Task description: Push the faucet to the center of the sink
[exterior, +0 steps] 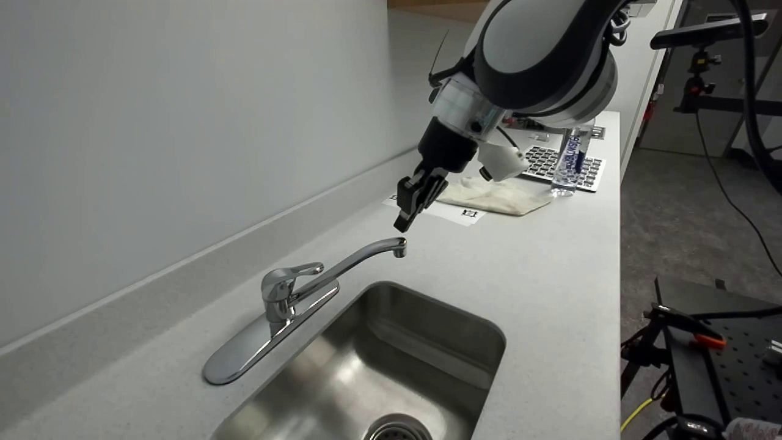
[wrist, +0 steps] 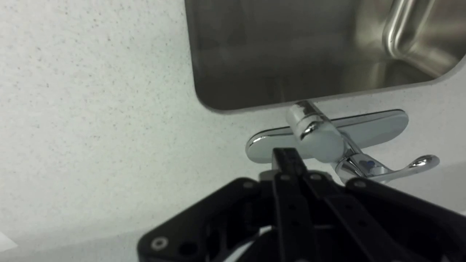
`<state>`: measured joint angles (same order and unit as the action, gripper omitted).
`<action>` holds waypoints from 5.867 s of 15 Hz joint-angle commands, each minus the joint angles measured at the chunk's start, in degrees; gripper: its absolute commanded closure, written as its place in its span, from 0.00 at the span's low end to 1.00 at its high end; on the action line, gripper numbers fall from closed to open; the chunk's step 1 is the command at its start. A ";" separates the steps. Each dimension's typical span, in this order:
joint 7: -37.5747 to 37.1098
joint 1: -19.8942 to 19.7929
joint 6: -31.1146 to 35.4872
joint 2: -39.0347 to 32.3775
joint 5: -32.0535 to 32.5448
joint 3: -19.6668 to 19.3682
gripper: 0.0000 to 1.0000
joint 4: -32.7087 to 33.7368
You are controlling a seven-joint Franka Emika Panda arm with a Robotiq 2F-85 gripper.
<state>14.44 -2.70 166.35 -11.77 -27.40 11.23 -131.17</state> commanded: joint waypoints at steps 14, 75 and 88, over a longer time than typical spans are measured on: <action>3.64 -4.63 9.78 -5.98 -4.55 10.71 1.00 -0.58; 37.58 5.68 -11.71 19.97 -37.14 2.37 1.00 -3.52; 34.36 4.61 -14.09 20.15 -32.64 1.71 0.26 -4.24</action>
<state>49.97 2.43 153.67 6.85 -61.35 13.35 -134.78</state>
